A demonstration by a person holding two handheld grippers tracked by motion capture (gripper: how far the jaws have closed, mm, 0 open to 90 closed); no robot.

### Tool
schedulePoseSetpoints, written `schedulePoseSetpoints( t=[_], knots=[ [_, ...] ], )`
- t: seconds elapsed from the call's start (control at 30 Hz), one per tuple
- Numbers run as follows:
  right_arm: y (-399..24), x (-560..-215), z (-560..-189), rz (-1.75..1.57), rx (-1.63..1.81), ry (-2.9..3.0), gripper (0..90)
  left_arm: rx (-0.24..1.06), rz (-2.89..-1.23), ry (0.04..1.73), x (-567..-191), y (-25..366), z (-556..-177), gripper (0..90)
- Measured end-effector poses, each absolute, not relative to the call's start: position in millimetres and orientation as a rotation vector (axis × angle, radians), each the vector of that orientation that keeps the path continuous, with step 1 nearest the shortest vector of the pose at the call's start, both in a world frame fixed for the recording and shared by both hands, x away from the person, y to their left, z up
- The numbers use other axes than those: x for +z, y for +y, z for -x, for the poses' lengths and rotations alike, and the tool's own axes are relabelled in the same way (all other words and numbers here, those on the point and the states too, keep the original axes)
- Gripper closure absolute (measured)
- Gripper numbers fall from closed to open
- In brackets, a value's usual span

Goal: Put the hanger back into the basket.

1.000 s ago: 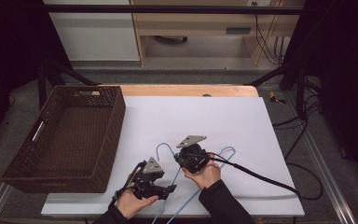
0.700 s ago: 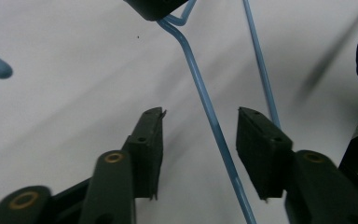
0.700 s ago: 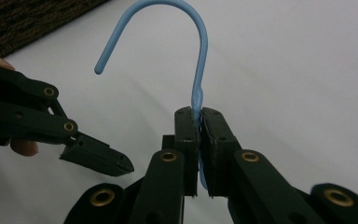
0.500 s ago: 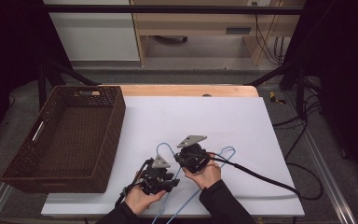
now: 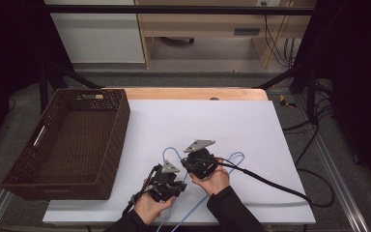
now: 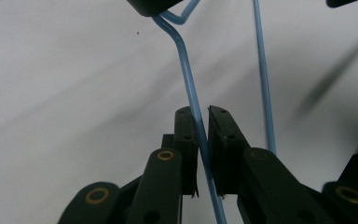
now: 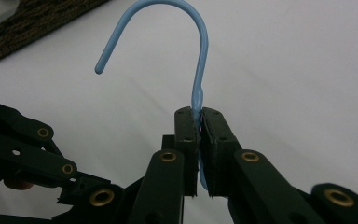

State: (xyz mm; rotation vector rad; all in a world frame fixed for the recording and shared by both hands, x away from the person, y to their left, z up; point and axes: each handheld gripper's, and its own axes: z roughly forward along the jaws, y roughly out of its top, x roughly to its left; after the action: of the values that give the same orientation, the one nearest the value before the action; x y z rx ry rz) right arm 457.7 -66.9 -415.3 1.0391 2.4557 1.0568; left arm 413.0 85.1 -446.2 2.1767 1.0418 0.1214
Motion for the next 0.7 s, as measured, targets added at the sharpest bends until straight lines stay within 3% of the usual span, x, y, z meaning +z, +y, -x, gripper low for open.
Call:
schedulePoseSetpoints(
  t=[0.47,0.7],
  knots=[
    [-74,-410,-457,-1.025,1.071,2.442,86.5,0.177,-2.156,1.080,-445,85,-411,87.0],
    [-91,-403,-453,-1.014,1.118,2.399,79.2,0.189,-2.146,1.048,-441,85,-408,87.2]
  ],
)
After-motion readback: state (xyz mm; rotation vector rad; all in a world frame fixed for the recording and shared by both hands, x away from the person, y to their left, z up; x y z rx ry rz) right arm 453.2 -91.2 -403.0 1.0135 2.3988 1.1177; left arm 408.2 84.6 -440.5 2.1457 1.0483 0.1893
